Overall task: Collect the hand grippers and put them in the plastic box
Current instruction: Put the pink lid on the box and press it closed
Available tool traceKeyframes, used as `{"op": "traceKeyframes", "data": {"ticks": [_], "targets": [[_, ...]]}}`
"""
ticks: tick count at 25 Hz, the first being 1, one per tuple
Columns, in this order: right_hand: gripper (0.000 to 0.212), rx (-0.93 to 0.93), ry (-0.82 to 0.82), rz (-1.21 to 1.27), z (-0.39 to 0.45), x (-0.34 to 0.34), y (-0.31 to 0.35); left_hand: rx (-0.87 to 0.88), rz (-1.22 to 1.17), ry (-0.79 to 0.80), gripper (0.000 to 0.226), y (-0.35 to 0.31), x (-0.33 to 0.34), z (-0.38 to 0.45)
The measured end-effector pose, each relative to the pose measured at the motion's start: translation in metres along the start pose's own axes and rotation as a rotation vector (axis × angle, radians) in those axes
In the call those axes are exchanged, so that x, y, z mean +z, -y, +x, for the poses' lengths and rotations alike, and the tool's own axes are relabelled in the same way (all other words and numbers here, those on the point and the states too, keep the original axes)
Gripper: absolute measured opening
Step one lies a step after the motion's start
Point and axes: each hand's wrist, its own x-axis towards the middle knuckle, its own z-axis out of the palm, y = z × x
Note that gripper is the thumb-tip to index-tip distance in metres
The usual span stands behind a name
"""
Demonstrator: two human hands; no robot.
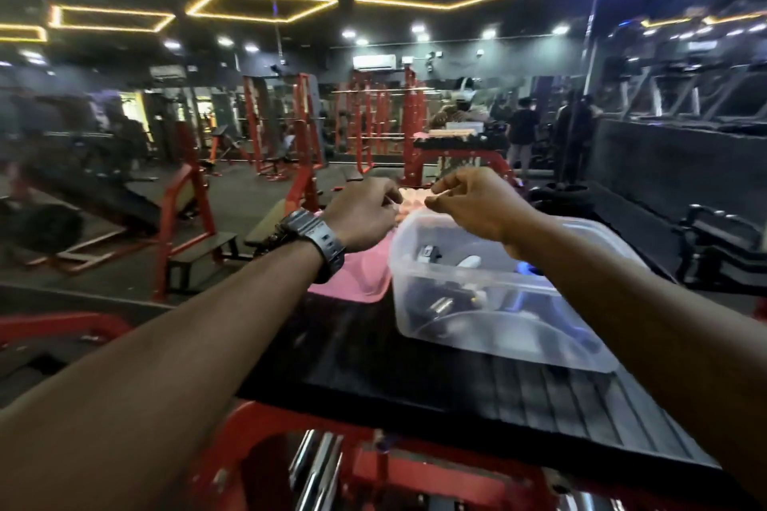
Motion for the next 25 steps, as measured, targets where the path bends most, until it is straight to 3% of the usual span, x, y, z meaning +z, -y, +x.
{"op": "traceKeyframes", "data": {"ticks": [3, 6, 9, 11, 15, 20, 23, 25], "targets": [[0.02, -0.14, 0.006, -0.141, -0.001, 0.032, 0.034, -0.169, 0.041, -0.031, 0.026, 0.054, -0.018, -0.01], [0.025, -0.24, 0.115, -0.307, -0.001, 0.075, 0.055, -0.283, 0.106, 0.0, 0.026, 0.099, -0.021, -0.017], [0.032, -0.302, 0.217, -0.664, 0.004, 0.123, 0.054, -0.352, 0.171, 0.039, 0.018, 0.124, -0.014, -0.025], [0.037, -0.334, 0.257, -0.885, 0.003, 0.148, 0.048, -0.424, 0.159, 0.063, 0.028, 0.137, -0.009, -0.03], [0.04, -0.26, 0.308, -0.891, -0.005, 0.174, 0.032, -0.516, 0.044, 0.059, 0.037, 0.154, -0.003, -0.036], [0.025, -0.439, 0.154, -0.985, -0.019, 0.179, 0.032, -0.464, -0.191, -0.132, 0.016, 0.152, -0.01, -0.037], [0.025, -0.49, -0.05, -1.003, -0.019, 0.161, 0.054, -0.418, -0.395, -0.266, 0.037, 0.133, -0.024, -0.032], [0.021, -0.437, -0.179, -0.929, -0.018, 0.139, 0.071, -0.377, -0.619, -0.286, 0.067, 0.117, -0.027, -0.02]]}}
